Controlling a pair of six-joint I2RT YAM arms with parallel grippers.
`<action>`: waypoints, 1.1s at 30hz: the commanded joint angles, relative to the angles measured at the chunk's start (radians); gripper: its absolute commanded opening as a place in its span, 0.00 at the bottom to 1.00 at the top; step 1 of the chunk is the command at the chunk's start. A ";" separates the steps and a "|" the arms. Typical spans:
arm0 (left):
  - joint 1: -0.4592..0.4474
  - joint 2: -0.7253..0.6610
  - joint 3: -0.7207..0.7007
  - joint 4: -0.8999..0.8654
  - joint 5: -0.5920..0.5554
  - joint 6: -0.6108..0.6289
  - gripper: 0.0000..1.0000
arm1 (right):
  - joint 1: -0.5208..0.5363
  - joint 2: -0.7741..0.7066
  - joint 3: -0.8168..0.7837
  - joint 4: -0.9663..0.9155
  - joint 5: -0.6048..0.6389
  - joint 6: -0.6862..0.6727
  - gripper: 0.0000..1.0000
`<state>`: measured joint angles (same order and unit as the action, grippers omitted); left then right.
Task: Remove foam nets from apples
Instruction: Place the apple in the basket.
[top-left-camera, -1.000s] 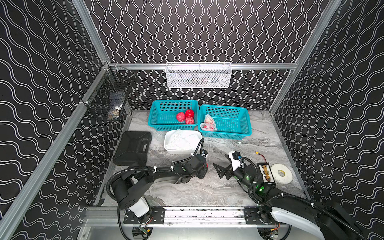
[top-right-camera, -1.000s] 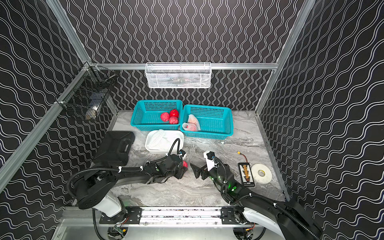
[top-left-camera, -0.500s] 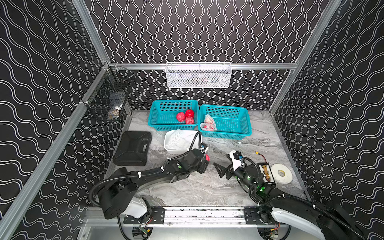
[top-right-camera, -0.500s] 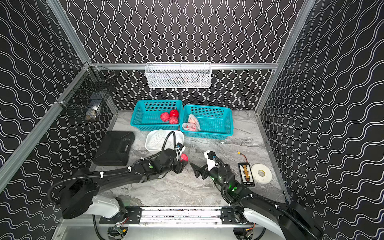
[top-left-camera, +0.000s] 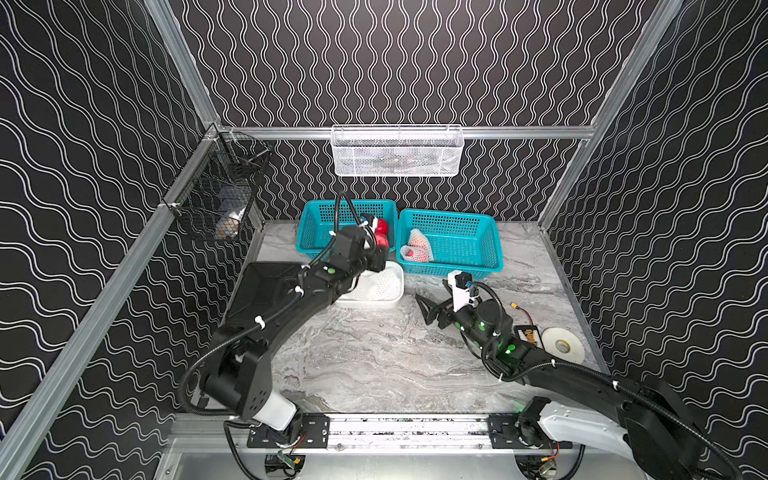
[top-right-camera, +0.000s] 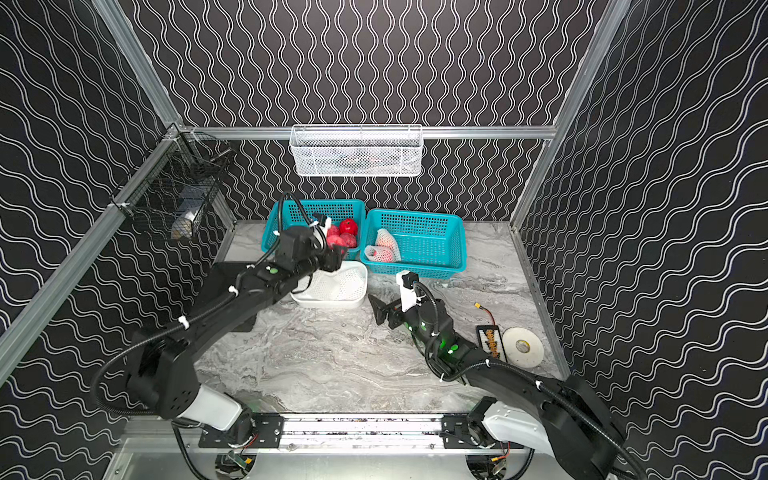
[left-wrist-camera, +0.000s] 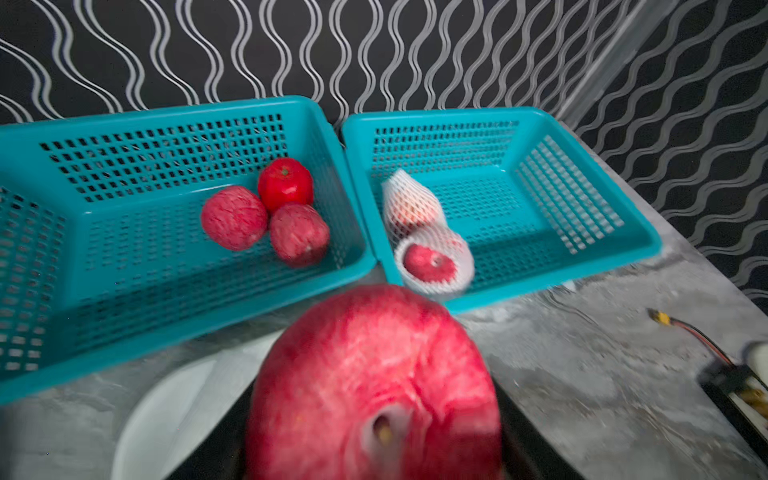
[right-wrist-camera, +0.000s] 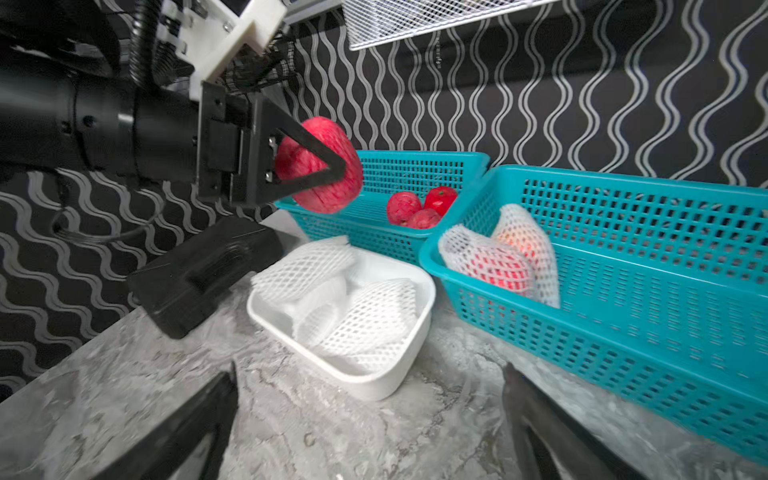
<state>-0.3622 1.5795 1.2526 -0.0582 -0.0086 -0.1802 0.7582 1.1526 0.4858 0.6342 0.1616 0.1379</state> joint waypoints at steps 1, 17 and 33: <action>0.072 0.101 0.092 -0.018 0.039 0.036 0.52 | 0.000 0.020 0.029 0.062 0.087 -0.023 1.00; 0.178 0.655 0.633 -0.145 0.081 0.087 0.53 | 0.002 -0.083 -0.181 0.226 0.245 -0.074 1.00; 0.180 0.744 0.608 -0.107 0.015 0.096 0.61 | 0.002 -0.018 -0.188 0.284 0.263 -0.060 1.00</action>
<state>-0.1829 2.3085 1.8641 -0.1768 0.0059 -0.1028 0.7589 1.1366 0.2977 0.8597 0.4068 0.0669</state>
